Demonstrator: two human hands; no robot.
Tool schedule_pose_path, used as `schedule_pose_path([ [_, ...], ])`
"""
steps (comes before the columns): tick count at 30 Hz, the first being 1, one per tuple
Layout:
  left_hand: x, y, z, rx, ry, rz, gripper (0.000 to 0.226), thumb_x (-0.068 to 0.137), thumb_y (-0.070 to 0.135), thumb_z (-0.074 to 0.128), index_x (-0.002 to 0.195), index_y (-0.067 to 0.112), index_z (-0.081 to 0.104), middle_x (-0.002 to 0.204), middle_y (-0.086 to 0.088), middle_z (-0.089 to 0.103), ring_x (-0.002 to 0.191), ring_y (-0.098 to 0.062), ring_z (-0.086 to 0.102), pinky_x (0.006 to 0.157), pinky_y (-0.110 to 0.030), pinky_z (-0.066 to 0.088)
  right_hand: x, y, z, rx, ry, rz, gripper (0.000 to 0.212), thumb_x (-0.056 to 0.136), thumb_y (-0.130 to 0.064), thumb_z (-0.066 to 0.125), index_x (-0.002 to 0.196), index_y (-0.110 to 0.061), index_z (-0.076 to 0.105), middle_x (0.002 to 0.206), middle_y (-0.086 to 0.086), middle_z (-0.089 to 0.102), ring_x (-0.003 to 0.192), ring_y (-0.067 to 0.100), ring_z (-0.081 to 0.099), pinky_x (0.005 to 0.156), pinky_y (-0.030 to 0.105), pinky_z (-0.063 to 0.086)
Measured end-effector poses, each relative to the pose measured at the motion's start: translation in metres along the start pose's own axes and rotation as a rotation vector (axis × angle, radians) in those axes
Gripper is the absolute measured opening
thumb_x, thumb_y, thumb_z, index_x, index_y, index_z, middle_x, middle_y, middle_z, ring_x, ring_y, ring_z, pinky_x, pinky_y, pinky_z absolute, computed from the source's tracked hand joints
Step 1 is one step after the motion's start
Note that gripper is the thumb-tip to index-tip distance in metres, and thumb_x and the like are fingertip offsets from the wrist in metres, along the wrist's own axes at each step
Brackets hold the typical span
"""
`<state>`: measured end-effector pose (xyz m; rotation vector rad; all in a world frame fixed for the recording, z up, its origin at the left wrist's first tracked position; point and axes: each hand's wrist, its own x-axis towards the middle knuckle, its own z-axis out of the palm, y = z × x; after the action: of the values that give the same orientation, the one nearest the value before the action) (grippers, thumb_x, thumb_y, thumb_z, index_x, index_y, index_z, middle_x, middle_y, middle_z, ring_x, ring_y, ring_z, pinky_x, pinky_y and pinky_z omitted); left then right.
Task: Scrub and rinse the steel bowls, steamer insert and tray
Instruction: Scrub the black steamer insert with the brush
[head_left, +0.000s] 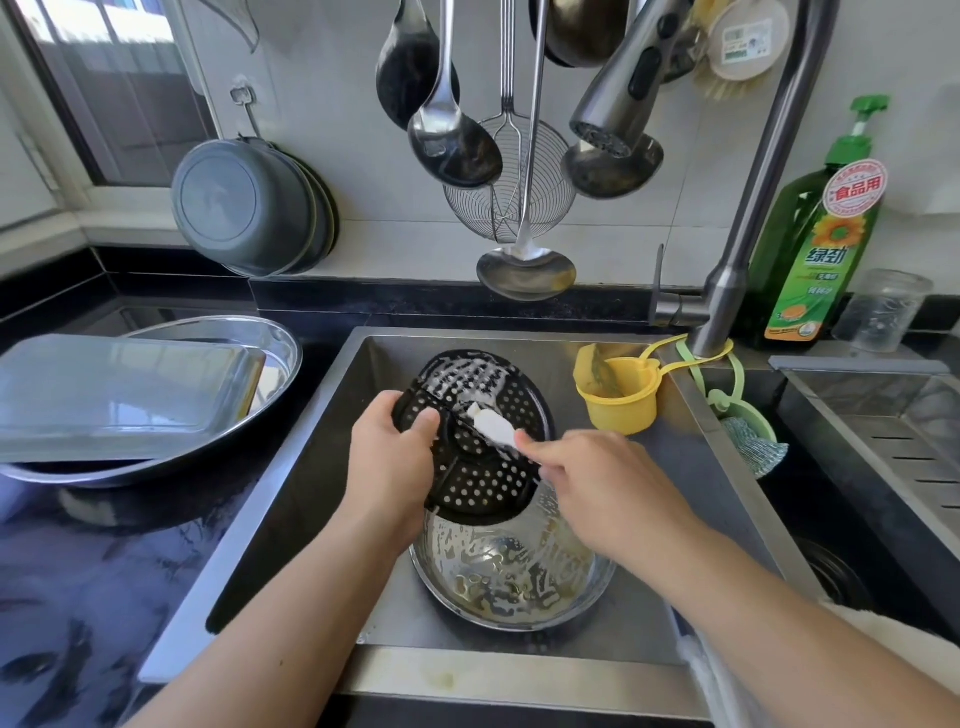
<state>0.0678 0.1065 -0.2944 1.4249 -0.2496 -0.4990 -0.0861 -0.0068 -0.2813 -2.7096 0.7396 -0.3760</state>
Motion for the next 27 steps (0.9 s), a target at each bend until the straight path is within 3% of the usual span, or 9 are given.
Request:
schedule_pose_path([
  [4, -0.003, -0.004, 0.006, -0.031, -0.080, -0.059, 0.010, 0.103, 0.002, 0.058, 0.105, 0.008, 0.066, 0.099, -0.017, 0.075, 0.088, -0.030, 0.075, 0.081, -0.050, 0.064, 0.002, -0.002, 0.001, -0.007, 0.042, -0.010, 0.052, 0.105, -0.020, 0.048, 0.146, -0.052, 0.042, 0.083, -0.011, 0.049, 0.073, 0.010, 0.045, 0.054, 0.032, 0.038],
  [8, -0.001, 0.000, 0.003, -0.057, -0.032, -0.028, 0.008, 0.103, 0.002, 0.057, 0.104, 0.006, 0.064, 0.096, -0.016, 0.074, 0.082, -0.027, 0.075, 0.072, -0.042, 0.065, 0.003, -0.001, -0.002, -0.039, 0.058, 0.000, 0.051, 0.105, -0.021, 0.048, 0.145, -0.052, 0.042, 0.082, -0.012, 0.049, 0.075, 0.012, 0.048, 0.057, 0.034, 0.041],
  [11, 0.001, 0.000, 0.000, -0.038, 0.008, -0.022, 0.007, 0.103, 0.004, 0.058, 0.105, 0.008, 0.064, 0.102, -0.018, 0.074, 0.093, -0.033, 0.075, 0.079, -0.050, 0.064, -0.002, -0.002, -0.003, -0.070, -0.011, 0.051, 0.056, 0.104, -0.017, 0.049, 0.144, -0.055, 0.040, 0.094, -0.013, 0.058, 0.085, 0.017, 0.058, 0.065, 0.037, 0.051],
  [14, -0.004, -0.002, 0.004, 0.065, -0.028, -0.004, 0.006, 0.102, 0.005, 0.061, 0.105, 0.009, 0.064, 0.106, -0.019, 0.073, 0.099, -0.036, 0.073, 0.086, -0.055, 0.062, 0.000, -0.003, -0.001, -0.041, -0.029, 0.063, 0.054, 0.104, -0.019, 0.049, 0.143, -0.055, 0.042, 0.110, -0.004, 0.068, 0.091, 0.022, 0.062, 0.068, 0.037, 0.054],
  [17, -0.008, -0.003, 0.008, 0.046, -0.094, -0.054, 0.009, 0.101, 0.003, 0.061, 0.107, 0.008, 0.065, 0.106, -0.019, 0.074, 0.101, -0.037, 0.073, 0.090, -0.056, 0.061, 0.002, -0.001, 0.001, 0.020, -0.005, 0.037, 0.049, 0.105, -0.024, 0.048, 0.144, -0.054, 0.044, 0.105, -0.004, 0.067, 0.081, 0.018, 0.056, 0.063, 0.033, 0.047],
  [21, -0.004, -0.001, 0.004, -0.003, -0.047, -0.051, 0.010, 0.103, 0.002, 0.058, 0.109, 0.008, 0.064, 0.107, -0.018, 0.074, 0.098, -0.034, 0.074, 0.085, -0.053, 0.063, 0.003, 0.000, -0.003, -0.090, 0.020, 0.053, 0.051, 0.106, -0.023, 0.046, 0.147, -0.052, 0.038, 0.084, -0.012, 0.044, 0.076, 0.014, 0.042, 0.061, 0.031, 0.036],
  [25, 0.001, 0.001, -0.005, -0.163, 0.048, -0.091, 0.012, 0.104, 0.000, 0.054, 0.103, 0.009, 0.062, 0.100, -0.014, 0.073, 0.077, -0.023, 0.074, 0.066, -0.039, 0.064, 0.003, 0.002, -0.003, -0.029, 0.007, 0.042, 0.049, 0.107, -0.024, 0.046, 0.146, -0.051, 0.041, 0.082, -0.011, 0.047, 0.073, 0.013, 0.046, 0.062, 0.036, 0.043],
  [27, 0.002, 0.003, -0.007, -0.251, 0.031, -0.137, 0.014, 0.104, -0.002, 0.053, 0.105, 0.009, 0.062, 0.099, -0.014, 0.075, 0.074, -0.022, 0.076, 0.062, -0.037, 0.063, 0.004, 0.005, 0.000, 0.052, 0.080, 0.035, 0.047, 0.105, -0.024, 0.050, 0.145, -0.048, 0.045, 0.077, -0.011, 0.048, 0.068, 0.011, 0.047, 0.061, 0.037, 0.044],
])
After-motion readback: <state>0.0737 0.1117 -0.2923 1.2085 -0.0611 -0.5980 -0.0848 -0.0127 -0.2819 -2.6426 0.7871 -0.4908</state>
